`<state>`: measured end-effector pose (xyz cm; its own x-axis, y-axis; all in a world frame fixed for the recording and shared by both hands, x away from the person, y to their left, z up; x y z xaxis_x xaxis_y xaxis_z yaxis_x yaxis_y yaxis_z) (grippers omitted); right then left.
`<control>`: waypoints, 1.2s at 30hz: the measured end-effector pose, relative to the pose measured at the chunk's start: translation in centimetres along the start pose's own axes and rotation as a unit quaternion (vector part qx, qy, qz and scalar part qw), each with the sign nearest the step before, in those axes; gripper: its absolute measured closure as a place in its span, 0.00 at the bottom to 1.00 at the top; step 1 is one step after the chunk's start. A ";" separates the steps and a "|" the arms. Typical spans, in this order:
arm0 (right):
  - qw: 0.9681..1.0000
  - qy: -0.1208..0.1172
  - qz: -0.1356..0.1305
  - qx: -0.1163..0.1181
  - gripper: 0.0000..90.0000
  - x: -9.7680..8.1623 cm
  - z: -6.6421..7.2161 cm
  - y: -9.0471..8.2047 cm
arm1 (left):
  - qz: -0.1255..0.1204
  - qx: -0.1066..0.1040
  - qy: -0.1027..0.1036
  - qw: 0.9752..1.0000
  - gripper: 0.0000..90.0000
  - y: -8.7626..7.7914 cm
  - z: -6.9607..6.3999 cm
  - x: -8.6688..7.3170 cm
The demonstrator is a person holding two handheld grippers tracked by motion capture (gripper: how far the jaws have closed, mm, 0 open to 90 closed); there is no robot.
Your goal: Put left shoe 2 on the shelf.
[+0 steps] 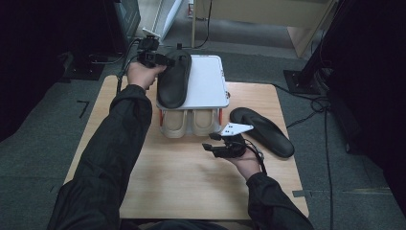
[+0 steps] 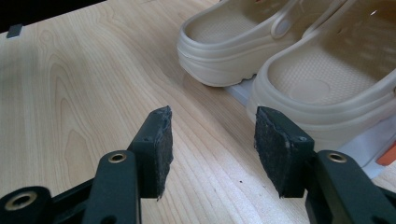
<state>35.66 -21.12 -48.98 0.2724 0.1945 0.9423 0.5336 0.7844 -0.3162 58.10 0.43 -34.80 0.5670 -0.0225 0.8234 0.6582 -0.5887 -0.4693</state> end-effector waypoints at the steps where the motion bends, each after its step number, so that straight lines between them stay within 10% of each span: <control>1: 1.000 -0.001 0.000 0.000 0.53 0.0 0.0 0.0 | -0.002 -0.001 0.000 1.000 0.77 0.0 -0.1 0.0; 23: 1.000 0.008 -0.003 -0.003 0.52 0.1 -0.4 -0.3 | -0.017 -0.019 0.026 0.999 0.64 -2.2 0.2 0.5; 36: 0.997 0.033 -0.029 -0.063 0.53 0.6 -3.6 -3.5 | -0.028 -0.020 0.043 0.999 0.60 -6.6 2.3 -1.6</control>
<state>36.84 -25.91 -47.74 0.2881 0.1076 0.9515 0.6449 0.7127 -0.2759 54.00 6.24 -33.74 0.4848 -0.0567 0.8728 0.6662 -0.6227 -0.4105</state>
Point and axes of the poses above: each handheld gripper's, and its own axes: y roughly forward along the jaws, x roughly out of its top, z roughly to its left, the point moved 6 cm from there along y, roughly forward along the jaws, and after that the axes turned 14 degrees about -z, right-handed, at the moved point
